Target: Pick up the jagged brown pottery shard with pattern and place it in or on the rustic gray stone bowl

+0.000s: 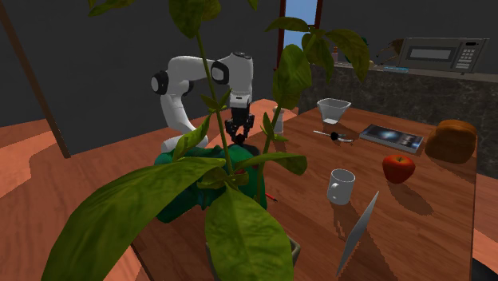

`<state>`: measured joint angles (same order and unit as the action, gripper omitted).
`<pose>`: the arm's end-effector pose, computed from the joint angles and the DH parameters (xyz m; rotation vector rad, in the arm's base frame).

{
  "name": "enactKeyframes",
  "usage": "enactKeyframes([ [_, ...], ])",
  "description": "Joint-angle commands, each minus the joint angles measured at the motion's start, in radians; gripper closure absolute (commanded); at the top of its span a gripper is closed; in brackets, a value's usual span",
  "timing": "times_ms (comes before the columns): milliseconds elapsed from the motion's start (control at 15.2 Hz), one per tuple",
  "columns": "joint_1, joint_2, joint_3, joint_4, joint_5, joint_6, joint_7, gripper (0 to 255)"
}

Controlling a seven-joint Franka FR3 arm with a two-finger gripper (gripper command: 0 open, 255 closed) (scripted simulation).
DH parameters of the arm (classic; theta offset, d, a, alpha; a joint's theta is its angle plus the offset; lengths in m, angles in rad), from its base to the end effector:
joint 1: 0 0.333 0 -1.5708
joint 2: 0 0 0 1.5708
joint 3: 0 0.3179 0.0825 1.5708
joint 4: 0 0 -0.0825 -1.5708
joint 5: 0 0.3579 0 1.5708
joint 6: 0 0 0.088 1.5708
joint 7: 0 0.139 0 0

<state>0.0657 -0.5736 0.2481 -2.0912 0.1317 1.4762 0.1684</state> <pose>0.3082 0.1439 0.5953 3.1211 0.1750 -0.0844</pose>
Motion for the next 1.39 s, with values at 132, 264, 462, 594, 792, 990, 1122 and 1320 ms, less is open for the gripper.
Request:
enactKeyframes([
  [132,0.003,-0.015,0.004,-0.064,0.005,0.049,-0.002,255],
  [264,0.005,-0.021,0.006,-0.095,0.008,0.075,-0.003,255],
  [462,0.007,-0.029,0.01,-0.141,0.011,0.113,-0.005,255],
  [594,0.008,-0.032,0.012,-0.167,0.014,0.136,-0.006,255],
  [792,0.008,-0.032,0.012,-0.167,0.014,0.136,-0.006,255],
  [990,0.008,-0.032,0.012,-0.167,0.014,0.136,-0.006,255],
  [1122,0.008,-0.032,0.012,-0.167,0.013,0.135,-0.006,0],
  [1320,0.008,-0.032,0.012,-0.167,0.013,0.135,-0.006,0],
])
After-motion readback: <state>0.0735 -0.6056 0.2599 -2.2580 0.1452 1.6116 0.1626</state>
